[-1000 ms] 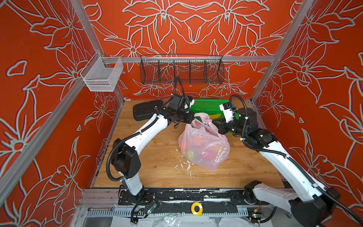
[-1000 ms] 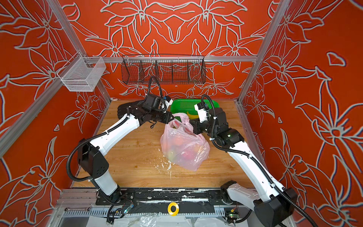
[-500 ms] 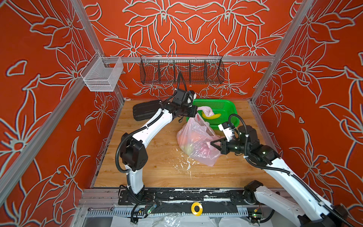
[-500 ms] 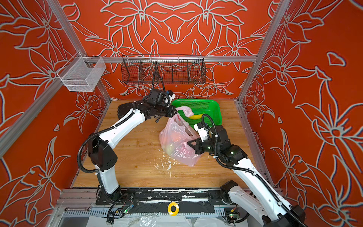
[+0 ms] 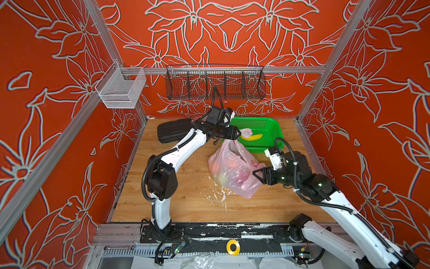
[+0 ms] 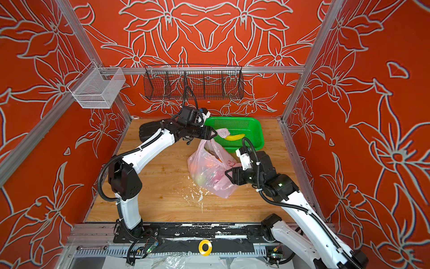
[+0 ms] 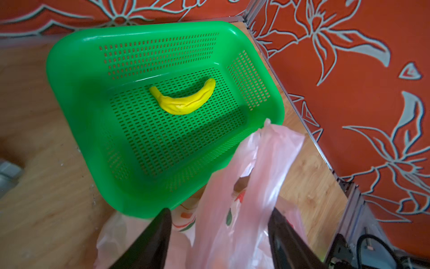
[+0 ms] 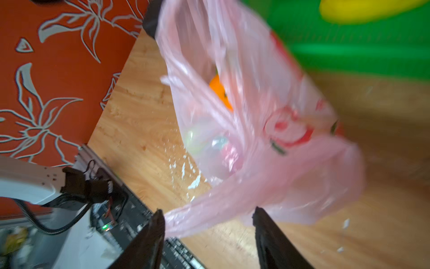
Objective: Untie the knot of the plastic bag and take out the fruit
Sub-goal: Untie the plastic bag at the center of the table, then open the plastic bag at the center of the table.
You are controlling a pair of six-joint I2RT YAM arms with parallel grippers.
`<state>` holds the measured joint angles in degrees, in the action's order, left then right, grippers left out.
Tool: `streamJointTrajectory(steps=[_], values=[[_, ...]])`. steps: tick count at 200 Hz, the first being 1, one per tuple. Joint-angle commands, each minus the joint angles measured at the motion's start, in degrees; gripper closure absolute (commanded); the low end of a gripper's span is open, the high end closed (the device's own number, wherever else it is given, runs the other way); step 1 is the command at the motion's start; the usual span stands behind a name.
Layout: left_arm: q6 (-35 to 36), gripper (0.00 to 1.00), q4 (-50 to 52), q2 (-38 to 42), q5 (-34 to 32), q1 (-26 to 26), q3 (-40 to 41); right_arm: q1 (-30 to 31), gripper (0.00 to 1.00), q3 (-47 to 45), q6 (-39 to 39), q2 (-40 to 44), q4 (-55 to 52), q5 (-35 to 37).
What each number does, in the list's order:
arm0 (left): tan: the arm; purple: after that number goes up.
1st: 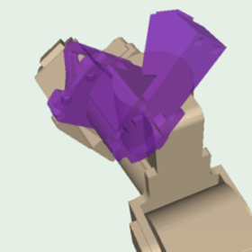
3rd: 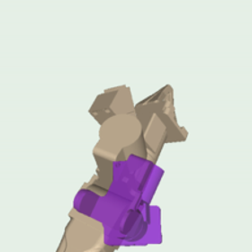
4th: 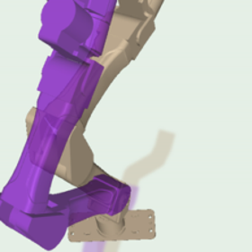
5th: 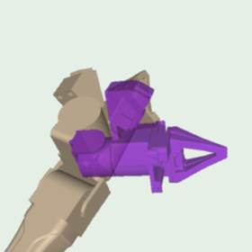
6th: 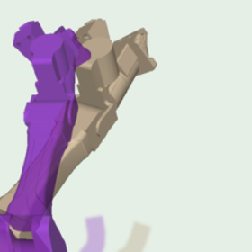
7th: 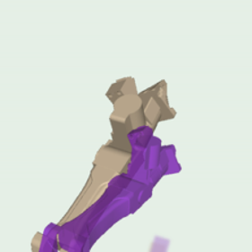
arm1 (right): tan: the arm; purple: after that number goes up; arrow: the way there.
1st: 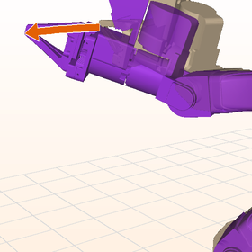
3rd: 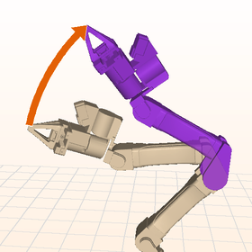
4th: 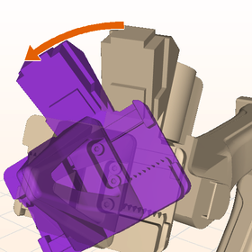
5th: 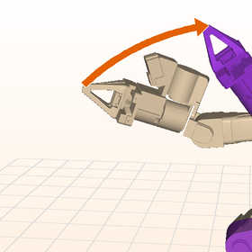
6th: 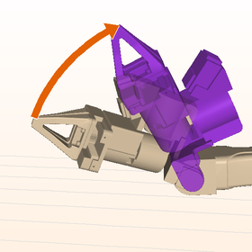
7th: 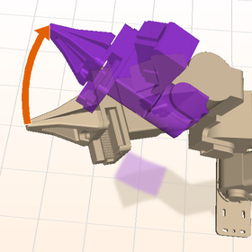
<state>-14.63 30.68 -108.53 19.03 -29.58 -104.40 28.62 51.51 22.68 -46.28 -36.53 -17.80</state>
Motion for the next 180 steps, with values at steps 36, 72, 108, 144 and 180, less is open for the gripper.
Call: streamJointTrajectory(steps=[36, 72, 108, 144, 180], values=[[-15.7, 0.34, 7.1, 16.4, -16.3, -1.5, 8.8, 0.1, 0.33, 17.4, -12.0, -15.7, 0.7, 11.1], [-25.7, 0.35, 7.1, 25.5, -17.8, -4.2, 20.3, 0.1, 0.32, 23.0, -17.2, -27.0, 0.5, 6.1], [-28.6, 0.28, 0.8, 26.2, -13.8, -8.9, 26.6, 0.1, 0.32, 22.2, -18.0, -34.4, 2.8, 6.9], [-27.7, 0.03, 2.5, 20.6, -21.7, -11.4, 24.1, 0.1, 0.34, 20.6, -17.0, -38.1, 5.1, 10.3], [-25.1, 0.02, 4.2, 13.4, -19.4, -11.8, 18.2, 0.1, 0.85, 18.4, -15.6, -37.2, 7.0, 6.4]])
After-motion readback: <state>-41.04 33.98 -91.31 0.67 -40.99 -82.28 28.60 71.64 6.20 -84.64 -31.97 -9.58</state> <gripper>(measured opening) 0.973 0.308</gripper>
